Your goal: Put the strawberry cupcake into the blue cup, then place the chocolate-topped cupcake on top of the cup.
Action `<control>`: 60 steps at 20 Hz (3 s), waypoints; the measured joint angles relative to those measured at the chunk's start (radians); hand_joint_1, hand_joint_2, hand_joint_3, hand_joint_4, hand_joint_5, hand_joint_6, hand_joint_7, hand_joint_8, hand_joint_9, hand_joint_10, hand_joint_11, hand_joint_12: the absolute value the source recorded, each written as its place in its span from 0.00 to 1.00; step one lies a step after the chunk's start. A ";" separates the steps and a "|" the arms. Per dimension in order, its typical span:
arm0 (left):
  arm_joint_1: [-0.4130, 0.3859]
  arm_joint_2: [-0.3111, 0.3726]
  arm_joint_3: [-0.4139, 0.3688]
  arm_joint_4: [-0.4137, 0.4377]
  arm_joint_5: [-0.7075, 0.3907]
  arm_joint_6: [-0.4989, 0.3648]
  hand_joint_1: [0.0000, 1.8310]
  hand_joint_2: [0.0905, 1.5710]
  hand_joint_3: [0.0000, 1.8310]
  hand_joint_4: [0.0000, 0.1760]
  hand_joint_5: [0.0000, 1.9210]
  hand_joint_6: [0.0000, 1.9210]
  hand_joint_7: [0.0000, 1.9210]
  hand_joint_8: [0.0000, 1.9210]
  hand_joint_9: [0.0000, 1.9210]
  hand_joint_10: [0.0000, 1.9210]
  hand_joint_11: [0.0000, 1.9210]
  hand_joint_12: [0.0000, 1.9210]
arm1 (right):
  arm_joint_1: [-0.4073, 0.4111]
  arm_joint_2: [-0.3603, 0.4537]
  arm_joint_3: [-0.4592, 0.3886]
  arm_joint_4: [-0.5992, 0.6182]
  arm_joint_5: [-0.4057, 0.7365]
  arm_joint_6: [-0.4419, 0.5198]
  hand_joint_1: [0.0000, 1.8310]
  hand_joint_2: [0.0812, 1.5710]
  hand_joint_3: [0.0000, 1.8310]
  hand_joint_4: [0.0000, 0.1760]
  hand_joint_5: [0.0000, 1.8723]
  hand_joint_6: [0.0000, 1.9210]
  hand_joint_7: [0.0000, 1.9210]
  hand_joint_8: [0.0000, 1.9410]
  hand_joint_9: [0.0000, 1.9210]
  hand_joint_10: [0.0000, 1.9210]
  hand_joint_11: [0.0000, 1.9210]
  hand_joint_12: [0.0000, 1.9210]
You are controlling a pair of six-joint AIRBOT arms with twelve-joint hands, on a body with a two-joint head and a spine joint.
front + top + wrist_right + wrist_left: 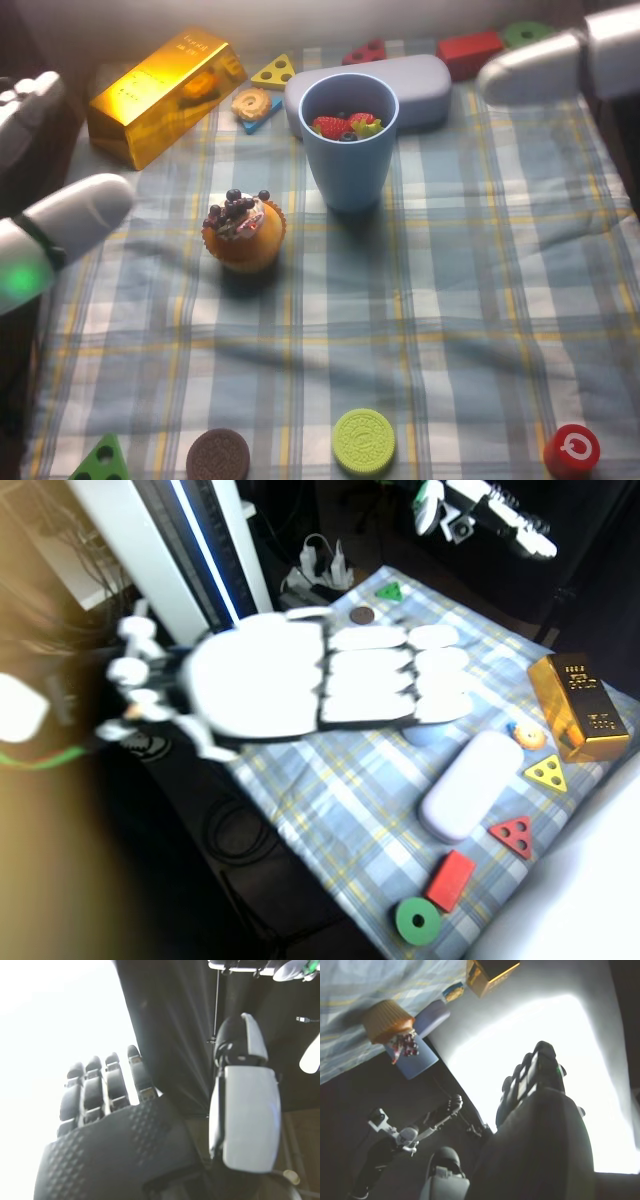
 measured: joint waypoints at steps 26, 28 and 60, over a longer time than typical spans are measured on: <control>-0.164 -0.201 0.233 0.064 0.372 -0.143 0.35 0.44 0.00 0.14 0.19 0.00 0.13 0.00 0.10 0.00 0.00 0.20 | -0.335 0.176 -0.172 0.453 0.118 -0.306 0.00 0.54 0.00 0.62 0.00 0.00 0.00 0.00 0.00 0.00 0.00 0.00; -0.184 -0.211 0.233 0.072 0.389 -0.096 0.37 0.43 0.00 0.20 0.21 0.01 0.14 0.01 0.11 0.01 0.00 0.19 | -0.335 0.176 -0.171 0.454 0.119 -0.306 0.00 0.55 0.01 0.64 0.00 0.00 0.00 0.00 0.00 0.00 0.00 0.00; -0.224 -0.249 0.257 0.075 0.421 -0.020 0.57 0.67 0.00 0.95 0.53 0.47 0.52 0.00 0.29 0.00 0.00 0.32 | -0.348 0.154 -0.165 0.461 0.122 -0.308 0.00 0.57 0.00 0.26 0.00 0.00 0.02 0.00 0.00 0.00 0.00 0.00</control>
